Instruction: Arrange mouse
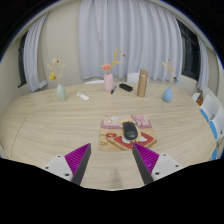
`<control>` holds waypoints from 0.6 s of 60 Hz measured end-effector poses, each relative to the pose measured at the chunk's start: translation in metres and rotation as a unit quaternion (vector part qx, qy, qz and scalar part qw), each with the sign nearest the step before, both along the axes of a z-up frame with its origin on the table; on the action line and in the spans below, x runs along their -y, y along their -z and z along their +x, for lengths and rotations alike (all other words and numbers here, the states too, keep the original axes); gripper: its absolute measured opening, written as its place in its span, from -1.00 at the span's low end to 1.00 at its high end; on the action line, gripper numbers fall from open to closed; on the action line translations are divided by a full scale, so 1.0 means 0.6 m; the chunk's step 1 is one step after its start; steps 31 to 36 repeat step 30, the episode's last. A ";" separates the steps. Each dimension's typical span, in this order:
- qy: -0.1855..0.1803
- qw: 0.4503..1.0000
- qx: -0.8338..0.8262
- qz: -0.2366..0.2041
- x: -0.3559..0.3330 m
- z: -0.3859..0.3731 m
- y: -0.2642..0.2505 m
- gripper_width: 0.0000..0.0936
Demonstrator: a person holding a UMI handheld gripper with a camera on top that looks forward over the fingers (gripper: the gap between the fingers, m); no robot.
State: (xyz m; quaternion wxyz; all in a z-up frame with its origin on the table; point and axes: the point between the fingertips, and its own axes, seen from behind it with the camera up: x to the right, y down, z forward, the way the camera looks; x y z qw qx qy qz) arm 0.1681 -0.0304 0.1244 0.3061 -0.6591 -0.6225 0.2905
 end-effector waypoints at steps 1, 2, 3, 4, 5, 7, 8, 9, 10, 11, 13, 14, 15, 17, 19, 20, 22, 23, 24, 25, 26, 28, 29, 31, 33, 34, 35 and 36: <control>0.000 1.000 0.000 0.001 0.005 0.009 -0.003 0.82; 0.000 1.000 -0.001 0.001 0.010 0.017 -0.006 0.82; -0.001 1.000 -0.001 0.000 0.015 0.026 -0.008 0.82; -0.001 1.000 -0.002 0.000 0.019 0.035 -0.006 0.82; -0.002 1.000 -0.001 -0.001 0.024 0.043 -0.007 0.82; -0.002 1.000 0.002 -0.002 0.033 0.056 -0.009 0.82; -0.002 1.000 0.003 -0.002 0.037 0.062 -0.009 0.82; -0.003 1.000 0.002 -0.001 0.040 0.067 -0.010 0.82; -0.003 1.000 0.001 0.001 0.043 0.072 -0.011 0.82; -0.004 1.000 0.000 0.004 0.046 0.076 -0.012 0.82; -0.006 1.000 -0.001 0.009 0.050 0.084 -0.012 0.82; -0.009 1.000 -0.001 0.013 0.052 0.086 -0.009 0.82; -0.011 1.000 -0.001 0.016 0.055 0.089 -0.009 0.81; -0.013 1.000 0.000 0.021 0.059 0.095 -0.006 0.81; -0.013 1.000 0.002 0.018 0.064 0.100 -0.002 0.81; -0.013 1.000 0.005 0.018 0.066 0.103 0.000 0.81; -0.014 1.000 0.010 0.018 0.070 0.108 0.004 0.82; -0.014 1.000 0.012 0.019 0.071 0.109 0.004 0.81; -0.014 1.000 0.011 0.023 0.071 0.110 0.002 0.82; -0.013 1.000 0.008 0.027 0.069 0.110 -0.001 0.83; -0.012 0.999 0.004 0.030 0.068 0.106 -0.002 0.83; -0.012 0.999 -0.002 0.032 0.067 0.104 -0.005 0.83; -0.013 0.999 -0.003 0.033 0.068 0.104 -0.006 0.82; -0.013 0.999 -0.004 0.032 0.069 0.104 -0.006 0.83; -0.013 0.999 -0.004 0.032 0.069 0.104 -0.006 0.83; -0.013 0.999 -0.004 0.032 0.069 0.104 -0.006 0.83; -0.013 0.999 -0.004 0.032 0.069 0.104 -0.006 0.83; -0.013 0.999 -0.004 0.032 0.069 0.104 -0.006 0.83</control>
